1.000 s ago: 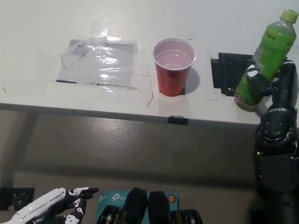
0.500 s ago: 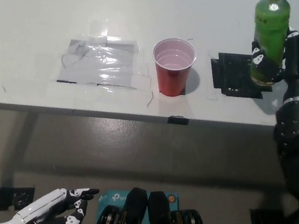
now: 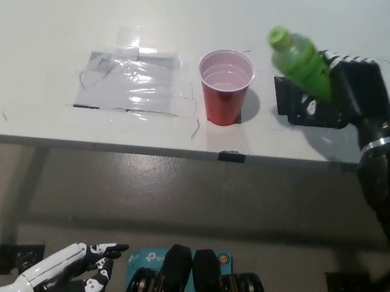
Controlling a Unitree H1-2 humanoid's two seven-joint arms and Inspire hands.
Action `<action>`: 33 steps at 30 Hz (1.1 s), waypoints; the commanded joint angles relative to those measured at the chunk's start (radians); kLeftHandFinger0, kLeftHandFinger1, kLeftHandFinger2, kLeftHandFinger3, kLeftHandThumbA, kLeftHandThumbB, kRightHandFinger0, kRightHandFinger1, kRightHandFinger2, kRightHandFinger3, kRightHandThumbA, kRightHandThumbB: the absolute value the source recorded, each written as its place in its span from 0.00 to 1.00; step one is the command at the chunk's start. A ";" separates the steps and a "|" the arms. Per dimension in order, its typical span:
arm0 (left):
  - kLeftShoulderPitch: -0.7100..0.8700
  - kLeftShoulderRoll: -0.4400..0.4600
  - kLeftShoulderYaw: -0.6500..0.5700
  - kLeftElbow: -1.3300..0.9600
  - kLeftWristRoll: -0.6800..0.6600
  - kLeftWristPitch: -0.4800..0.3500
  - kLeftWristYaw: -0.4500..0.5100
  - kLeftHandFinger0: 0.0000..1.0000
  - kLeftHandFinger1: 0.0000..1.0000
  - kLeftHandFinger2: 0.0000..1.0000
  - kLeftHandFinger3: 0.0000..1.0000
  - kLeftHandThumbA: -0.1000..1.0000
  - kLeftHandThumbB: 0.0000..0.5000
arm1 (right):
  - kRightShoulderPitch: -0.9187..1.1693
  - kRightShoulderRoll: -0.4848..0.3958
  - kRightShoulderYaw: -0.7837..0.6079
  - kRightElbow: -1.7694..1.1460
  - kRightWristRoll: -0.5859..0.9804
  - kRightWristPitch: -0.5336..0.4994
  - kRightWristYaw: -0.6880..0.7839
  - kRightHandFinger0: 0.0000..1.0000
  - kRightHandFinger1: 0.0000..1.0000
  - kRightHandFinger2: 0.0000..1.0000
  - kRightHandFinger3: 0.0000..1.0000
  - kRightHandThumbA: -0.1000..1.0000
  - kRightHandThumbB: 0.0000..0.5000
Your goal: The robot uses its right hand to pick up a bottle kept in the middle of the desk and tilt it into a cup kept next to it to pour water out
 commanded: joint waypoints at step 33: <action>-0.027 0.034 0.018 -0.038 0.004 0.016 -0.031 1.00 1.00 1.00 1.00 0.91 0.54 | -0.478 -0.179 0.300 0.150 -0.480 -0.215 -0.074 0.00 0.00 0.08 0.32 0.01 0.48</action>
